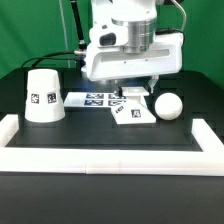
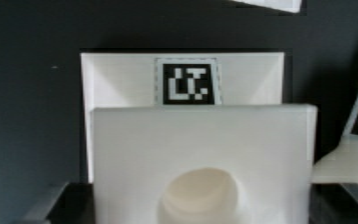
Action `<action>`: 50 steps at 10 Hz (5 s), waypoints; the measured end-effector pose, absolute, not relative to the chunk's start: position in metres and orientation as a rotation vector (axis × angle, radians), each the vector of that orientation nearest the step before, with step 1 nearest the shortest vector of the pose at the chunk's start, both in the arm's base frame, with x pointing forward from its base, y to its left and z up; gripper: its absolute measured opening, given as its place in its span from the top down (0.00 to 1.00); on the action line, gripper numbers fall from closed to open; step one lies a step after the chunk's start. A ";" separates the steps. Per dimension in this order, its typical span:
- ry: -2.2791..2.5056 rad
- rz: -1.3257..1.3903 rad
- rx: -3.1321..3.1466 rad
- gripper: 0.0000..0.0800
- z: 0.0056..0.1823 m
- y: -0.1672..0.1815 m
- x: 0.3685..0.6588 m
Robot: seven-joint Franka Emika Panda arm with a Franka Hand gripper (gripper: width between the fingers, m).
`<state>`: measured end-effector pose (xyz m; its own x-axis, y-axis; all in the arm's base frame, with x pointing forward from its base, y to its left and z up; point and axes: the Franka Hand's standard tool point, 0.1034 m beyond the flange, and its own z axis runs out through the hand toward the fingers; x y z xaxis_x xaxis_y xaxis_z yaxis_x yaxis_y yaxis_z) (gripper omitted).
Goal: Assemble lamp
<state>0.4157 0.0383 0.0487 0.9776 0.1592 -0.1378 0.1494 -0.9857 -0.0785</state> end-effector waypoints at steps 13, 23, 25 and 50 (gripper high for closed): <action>-0.179 0.106 -3.051 0.33 0.050 0.051 0.514; -0.138 -0.005 -3.044 0.33 0.051 0.100 0.575; -0.121 -0.026 -3.041 0.33 0.051 0.099 0.585; 0.650 0.169 -3.041 0.13 0.098 0.048 0.444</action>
Offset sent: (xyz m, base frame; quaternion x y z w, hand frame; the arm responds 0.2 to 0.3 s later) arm 0.0546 0.0025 -0.0005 -0.0118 -0.0113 0.0493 0.9986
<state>0.4443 0.0477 0.0981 0.9071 -0.4059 -0.1114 -0.4089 -0.9126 -0.0042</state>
